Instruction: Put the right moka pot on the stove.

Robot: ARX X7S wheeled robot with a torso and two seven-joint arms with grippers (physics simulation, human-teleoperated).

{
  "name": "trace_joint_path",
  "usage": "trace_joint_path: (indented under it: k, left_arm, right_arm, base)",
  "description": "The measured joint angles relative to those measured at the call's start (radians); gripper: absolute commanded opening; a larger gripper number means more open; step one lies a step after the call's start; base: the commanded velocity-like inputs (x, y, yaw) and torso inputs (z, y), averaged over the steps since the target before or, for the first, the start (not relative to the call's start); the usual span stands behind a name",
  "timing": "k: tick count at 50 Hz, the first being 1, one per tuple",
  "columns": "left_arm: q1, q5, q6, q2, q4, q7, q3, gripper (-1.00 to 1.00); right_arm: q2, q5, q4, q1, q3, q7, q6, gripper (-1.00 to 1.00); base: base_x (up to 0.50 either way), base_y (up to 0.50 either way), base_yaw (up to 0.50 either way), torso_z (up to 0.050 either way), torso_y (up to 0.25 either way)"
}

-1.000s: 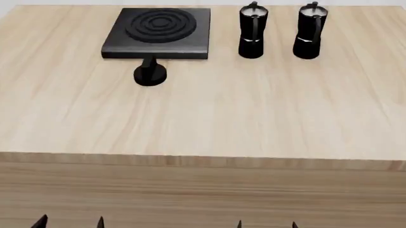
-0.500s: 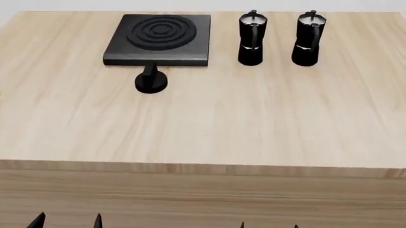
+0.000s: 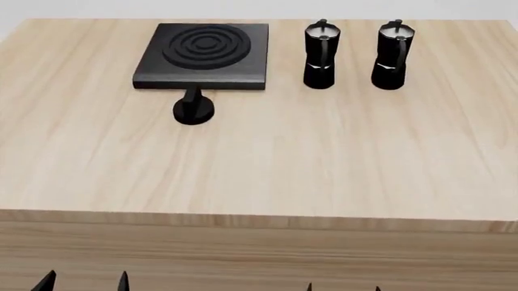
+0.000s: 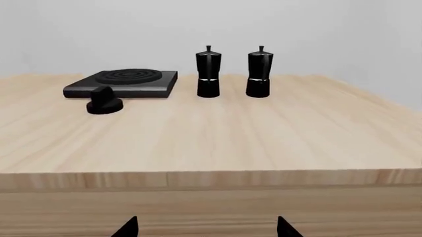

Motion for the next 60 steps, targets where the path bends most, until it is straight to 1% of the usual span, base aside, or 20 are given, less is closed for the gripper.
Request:
trace_joint_path:
  k: [6, 38, 60]
  left_arm:
    - [0.0, -0.008, 0.003, -0.006, 0.0, -0.006, 0.007, 1.0]
    - [-0.003, -0.034, 0.006, -0.033, 0.0, -0.042, 0.038, 1.0]
    - [-0.005, -0.048, 0.017, -0.047, -0.006, -0.057, 0.056, 1.0]
  right_arm:
    - [0.005, 0.004, 0.005, 0.003, -0.007, 0.011, -0.003, 1.0]
    - [0.029, 0.031, 0.002, 0.009, -0.035, 0.057, -0.001, 1.0]
    - [0.041, 0.052, 0.025, 0.019, -0.051, 0.07, -0.01, 1.0]
  base:
    - [0.0, 0.0, 0.0, 0.049, 0.076]
    - [0.0, 0.0, 0.0, 0.0, 0.0]
    - [0.16, 0.0, 0.0, 0.0, 0.0]
